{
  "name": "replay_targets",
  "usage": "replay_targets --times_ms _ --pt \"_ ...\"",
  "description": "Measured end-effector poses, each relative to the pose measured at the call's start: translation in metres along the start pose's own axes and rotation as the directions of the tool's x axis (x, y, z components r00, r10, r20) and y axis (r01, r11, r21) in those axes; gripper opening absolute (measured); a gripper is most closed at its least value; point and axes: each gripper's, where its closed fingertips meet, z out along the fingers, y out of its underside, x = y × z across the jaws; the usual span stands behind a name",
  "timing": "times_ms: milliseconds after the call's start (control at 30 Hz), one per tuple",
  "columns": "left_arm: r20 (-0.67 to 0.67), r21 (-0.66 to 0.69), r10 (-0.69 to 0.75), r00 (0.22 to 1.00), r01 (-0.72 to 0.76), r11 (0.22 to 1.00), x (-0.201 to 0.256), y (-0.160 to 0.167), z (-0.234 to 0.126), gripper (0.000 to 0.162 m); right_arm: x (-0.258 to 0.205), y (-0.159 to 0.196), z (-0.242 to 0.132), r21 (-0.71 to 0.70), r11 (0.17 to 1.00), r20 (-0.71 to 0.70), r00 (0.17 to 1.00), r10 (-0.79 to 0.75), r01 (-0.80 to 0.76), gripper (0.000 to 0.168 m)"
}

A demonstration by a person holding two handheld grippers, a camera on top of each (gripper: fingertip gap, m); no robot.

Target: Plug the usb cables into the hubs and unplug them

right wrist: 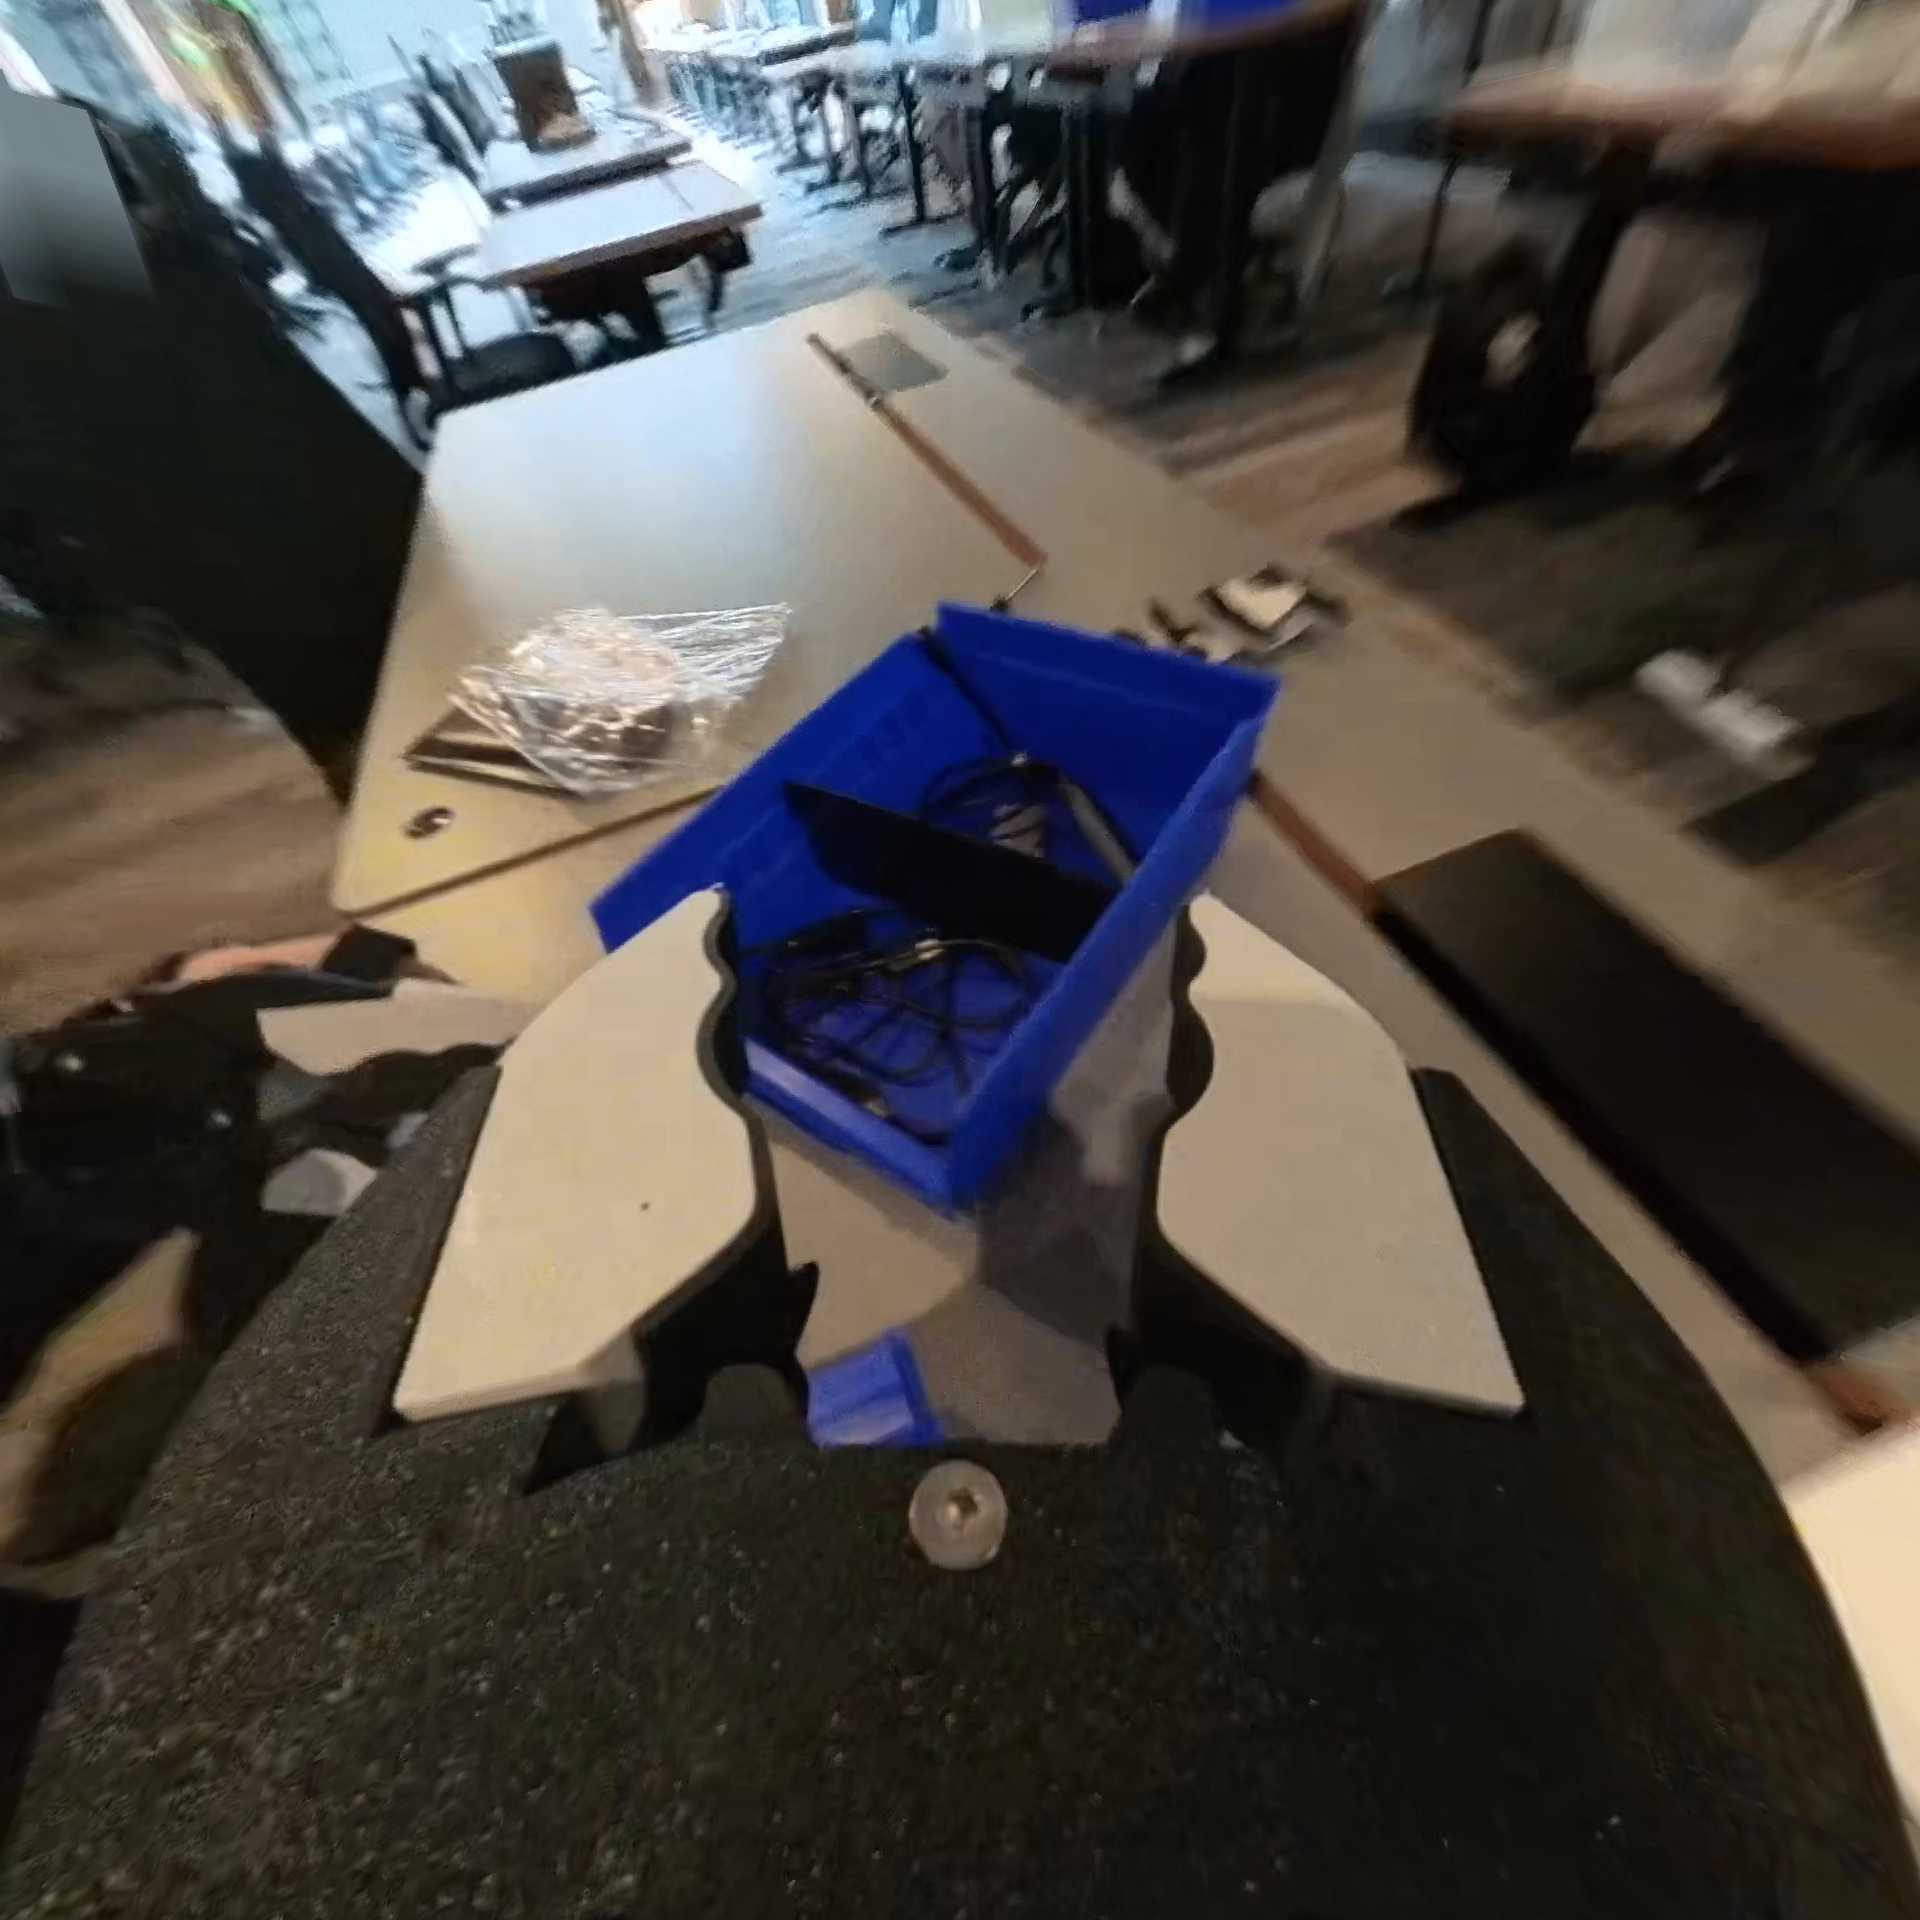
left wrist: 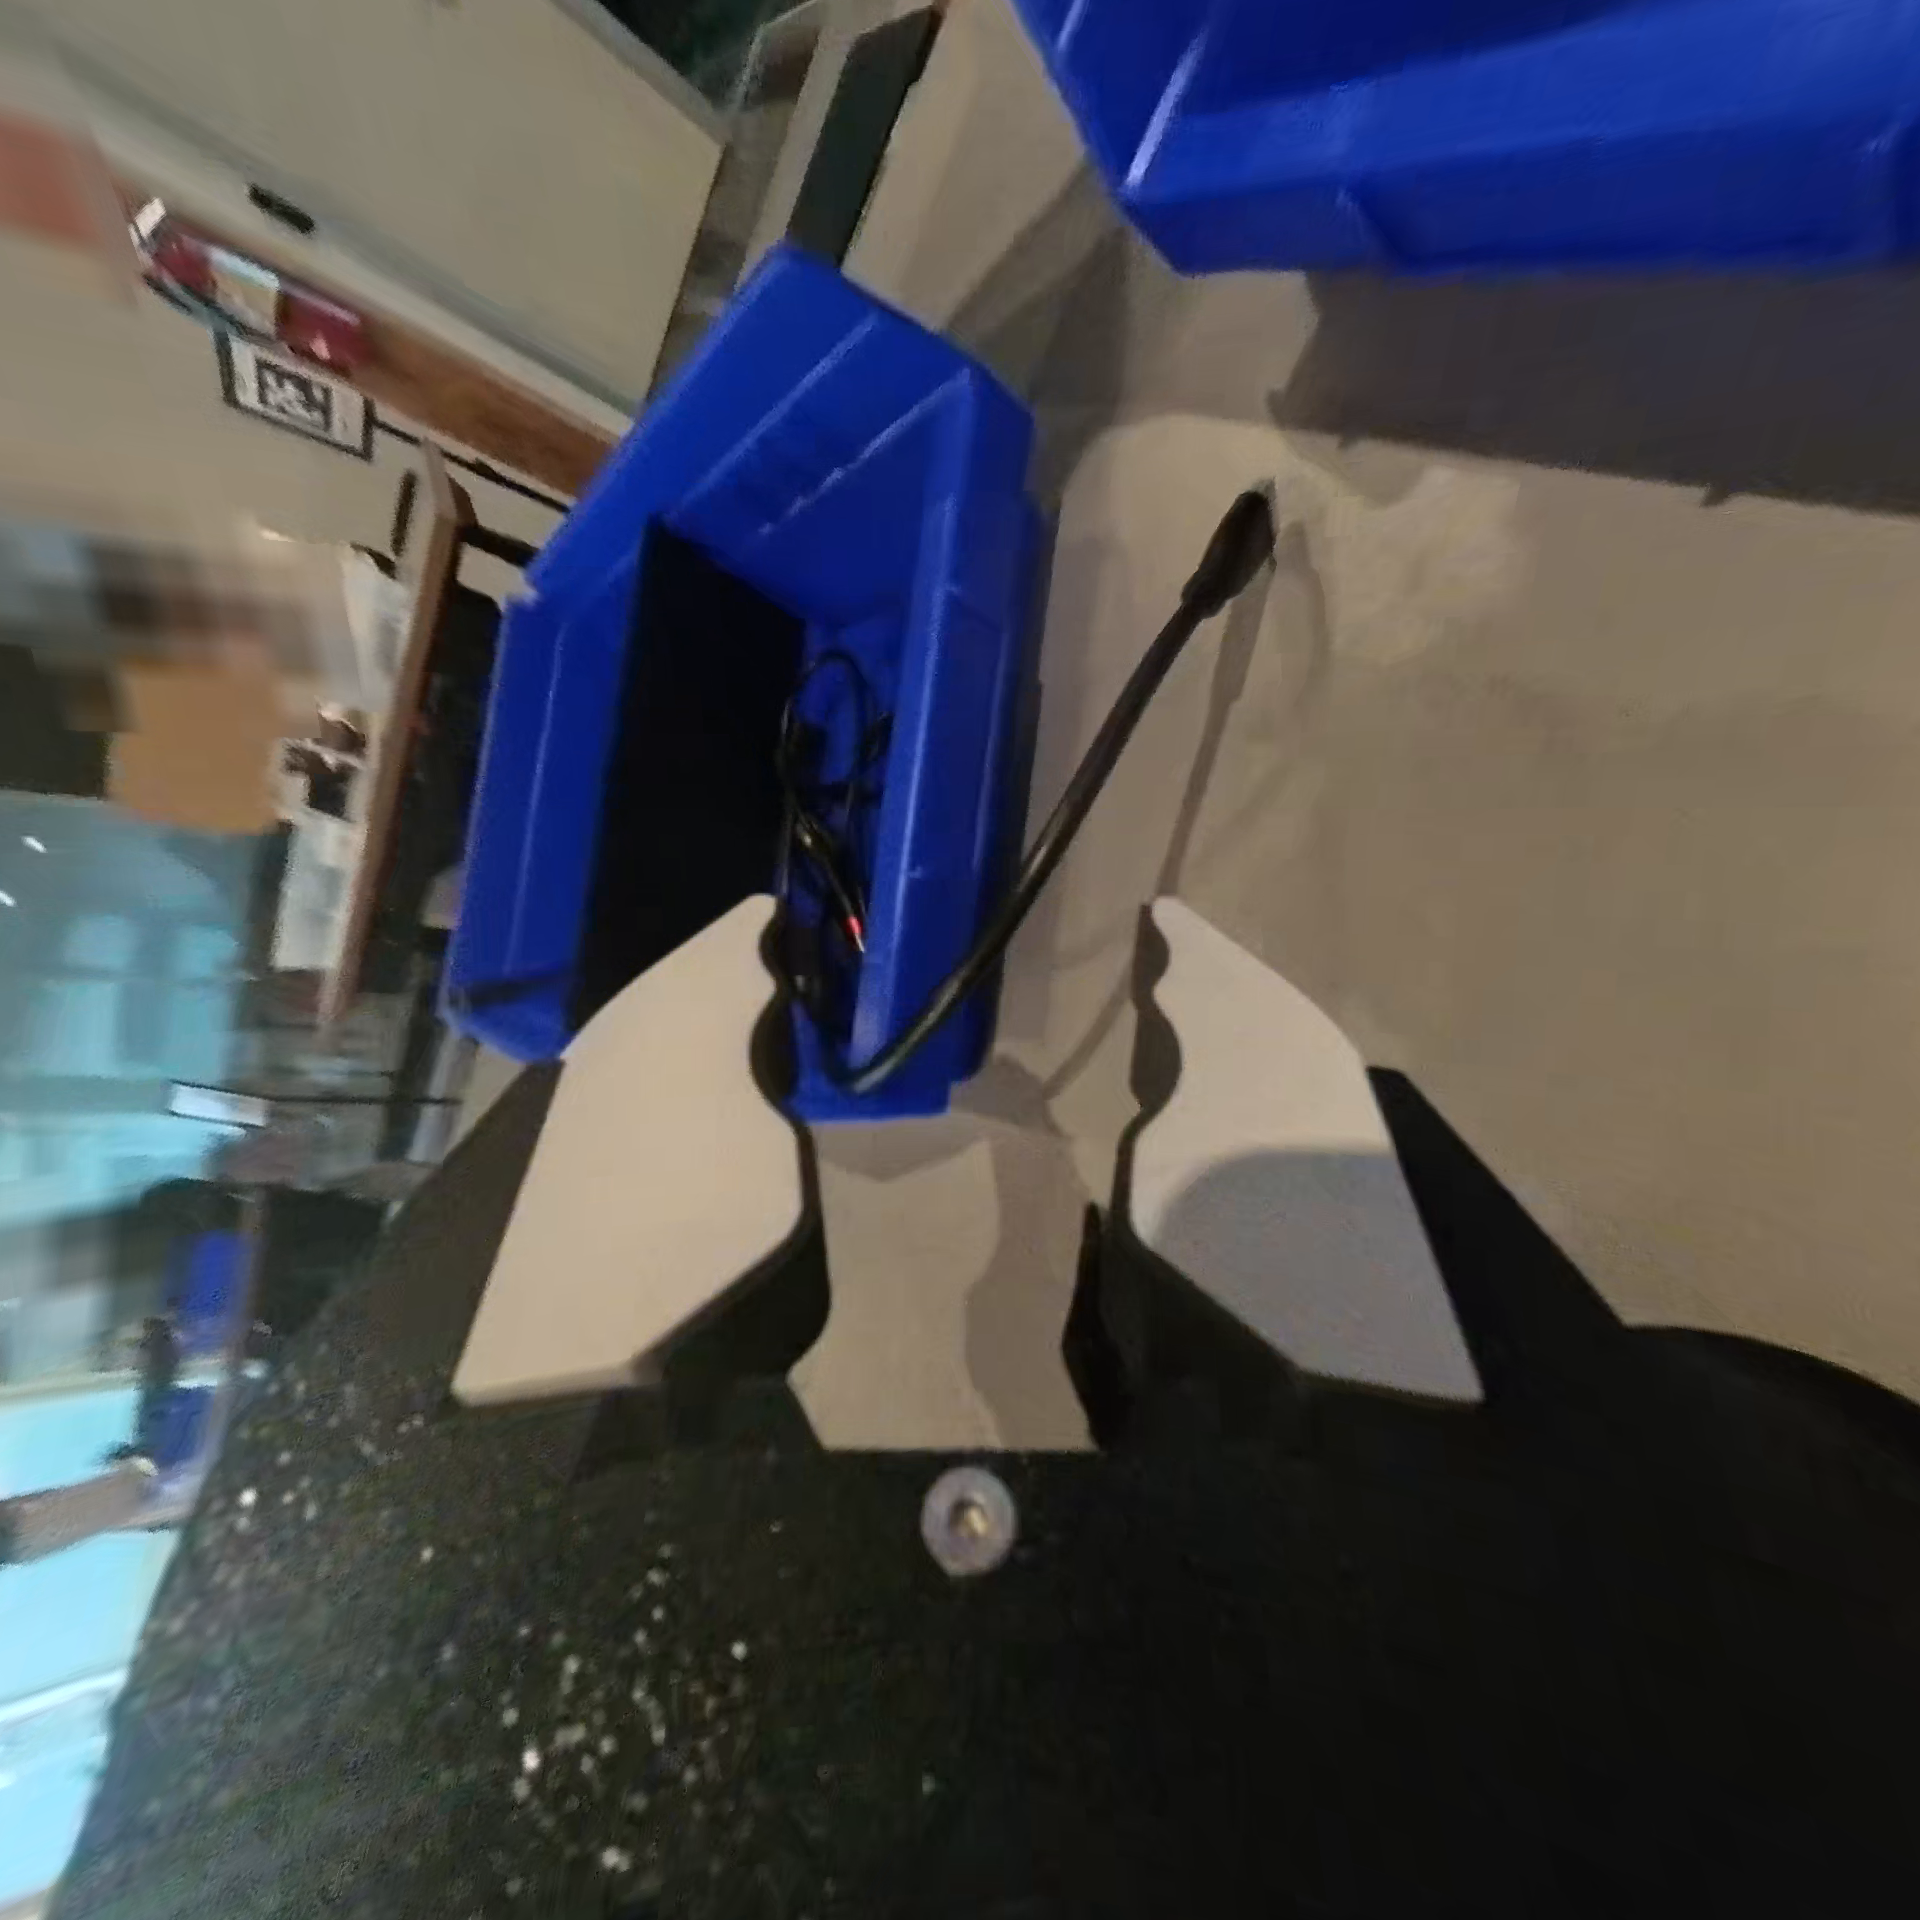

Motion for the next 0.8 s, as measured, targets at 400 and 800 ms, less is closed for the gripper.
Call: replay_targets --times_ms 400,800 --pt "0.107 -0.088 0.089 0.990 -0.079 0.993 -0.029 -0.018 0.018 0.005 -0.028 -0.022 -0.213 0.312 0.868 -0.478 0.854 -0.208 0.386 0.087" --pt "0.039 -0.480 -0.073 0.997 0.083 0.873 -0.063 -0.005 0.051 0.005 -0.008 -0.002 -0.300 0.336 0.807 -0.685 0.714 -0.145 0.486 0.051"
